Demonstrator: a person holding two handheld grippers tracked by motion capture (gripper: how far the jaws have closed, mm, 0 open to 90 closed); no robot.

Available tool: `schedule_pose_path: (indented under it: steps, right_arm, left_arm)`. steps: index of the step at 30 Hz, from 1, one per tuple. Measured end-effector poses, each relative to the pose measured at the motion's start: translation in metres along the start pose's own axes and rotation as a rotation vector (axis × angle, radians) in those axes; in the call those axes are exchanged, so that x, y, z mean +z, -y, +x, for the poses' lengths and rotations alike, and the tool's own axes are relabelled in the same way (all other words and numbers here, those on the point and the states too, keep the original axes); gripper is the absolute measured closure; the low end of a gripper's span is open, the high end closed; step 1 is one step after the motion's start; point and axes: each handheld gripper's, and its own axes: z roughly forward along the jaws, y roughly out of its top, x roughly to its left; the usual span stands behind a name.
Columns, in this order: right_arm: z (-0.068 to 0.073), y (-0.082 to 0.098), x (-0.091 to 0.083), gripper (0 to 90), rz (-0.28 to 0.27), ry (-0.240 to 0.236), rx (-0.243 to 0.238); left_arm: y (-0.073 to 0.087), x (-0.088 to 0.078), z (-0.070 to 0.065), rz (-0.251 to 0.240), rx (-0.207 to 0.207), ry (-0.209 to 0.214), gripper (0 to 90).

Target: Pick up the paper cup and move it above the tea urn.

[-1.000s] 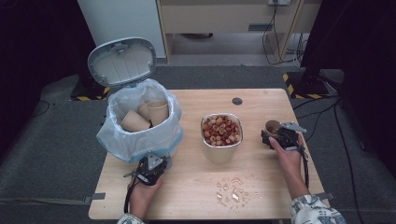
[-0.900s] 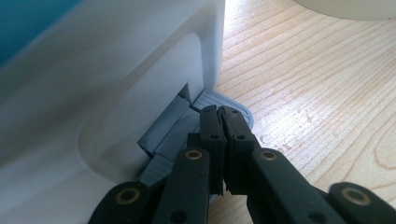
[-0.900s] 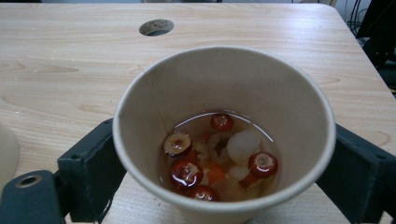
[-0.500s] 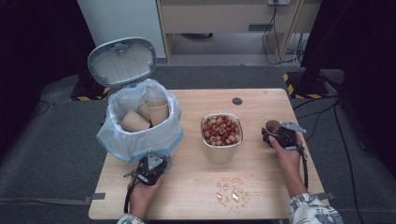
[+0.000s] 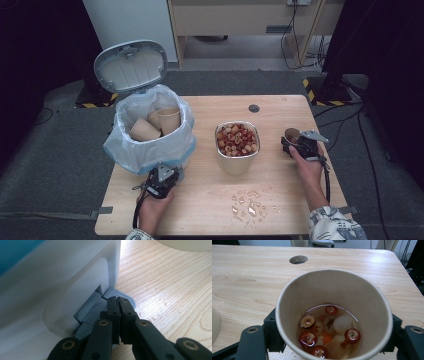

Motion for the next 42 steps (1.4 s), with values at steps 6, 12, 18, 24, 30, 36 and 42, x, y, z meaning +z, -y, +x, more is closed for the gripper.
schedule_pose_path:
  steps: [6,12,18,24,30,36,42]
  right_arm:
    - [0.0,0.0,-0.001,30.5,-0.005,-0.007,-0.02]
    - [-0.001,-0.006,-0.01,32.0,-0.033,-0.024,-0.042]
    - [-0.003,-0.013,-0.02,32.1,-0.044,-0.035,-0.059]
    - [-0.003,-0.033,-0.037,32.2,-0.071,-0.052,-0.102]
    - [-0.003,-0.05,-0.048,32.3,-0.08,-0.058,-0.129]
    - [-0.004,-0.065,-0.057,32.4,-0.082,-0.052,-0.161]
    - [-0.005,-0.076,-0.062,32.5,-0.085,-0.055,-0.173]
  left_arm:
    - [0.0,0.0,0.0,0.0,0.0,0.001,87.0]
    - [0.0,0.0,0.0,0.0,0.0,0.0,87.1]
    - [0.0,0.0,0.0,0.0,-0.001,0.0,87.1]
    - [0.0,0.0,0.0,0.001,-0.001,0.001,87.0]
    - [0.0,0.0,0.0,0.0,-0.002,0.002,87.0]
    - [0.0,0.0,0.0,0.001,-0.003,0.002,87.0]
    - [0.0,0.0,0.0,0.002,-0.001,0.001,87.0]
